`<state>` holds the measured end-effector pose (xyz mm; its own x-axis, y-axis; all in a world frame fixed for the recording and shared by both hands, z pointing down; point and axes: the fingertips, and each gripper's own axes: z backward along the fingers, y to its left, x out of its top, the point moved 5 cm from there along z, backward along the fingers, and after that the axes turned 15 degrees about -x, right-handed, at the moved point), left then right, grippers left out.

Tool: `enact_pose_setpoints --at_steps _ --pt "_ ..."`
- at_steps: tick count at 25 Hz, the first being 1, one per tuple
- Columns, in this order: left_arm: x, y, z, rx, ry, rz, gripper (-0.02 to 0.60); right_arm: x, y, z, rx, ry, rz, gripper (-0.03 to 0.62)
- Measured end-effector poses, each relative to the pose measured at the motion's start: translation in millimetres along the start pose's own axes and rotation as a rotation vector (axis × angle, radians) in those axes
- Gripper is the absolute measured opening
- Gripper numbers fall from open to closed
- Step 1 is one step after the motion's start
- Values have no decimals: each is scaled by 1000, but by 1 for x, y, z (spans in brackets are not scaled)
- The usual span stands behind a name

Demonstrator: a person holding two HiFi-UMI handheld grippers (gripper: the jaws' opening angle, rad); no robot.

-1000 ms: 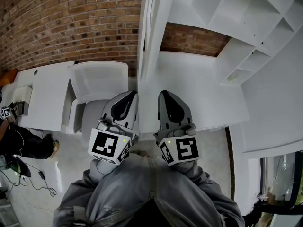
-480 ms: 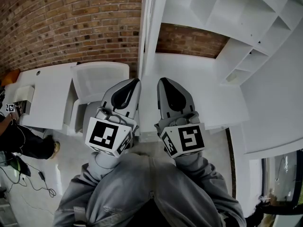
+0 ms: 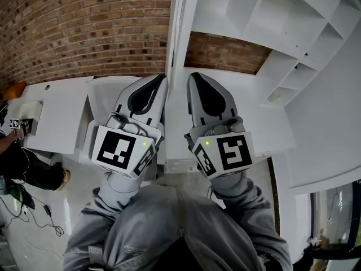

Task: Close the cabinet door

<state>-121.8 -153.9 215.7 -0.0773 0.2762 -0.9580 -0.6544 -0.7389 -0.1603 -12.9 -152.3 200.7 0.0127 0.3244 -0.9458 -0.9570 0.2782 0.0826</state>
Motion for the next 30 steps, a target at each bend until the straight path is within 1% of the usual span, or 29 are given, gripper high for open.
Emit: enact_pose_setpoints --at_steps 4,12,18,24,30 --pt "20 5 -6 -9 -25 -41 5 17 -3 -9 1 -23 -9 28" --pt "44 11 -15 -13 -53 -78 5 45 -7 -26 33 -48 -25 28" --pt "67 18 -20 -15 -71 -125 5 61 -7 -36 37 -71 9 28" --pt "76 24 -28 -42 -67 -130 5 77 -2 -45 53 -85 54 29" --pt "76 27 -30 -46 -73 -131 5 80 3 -49 82 -89 67 32"
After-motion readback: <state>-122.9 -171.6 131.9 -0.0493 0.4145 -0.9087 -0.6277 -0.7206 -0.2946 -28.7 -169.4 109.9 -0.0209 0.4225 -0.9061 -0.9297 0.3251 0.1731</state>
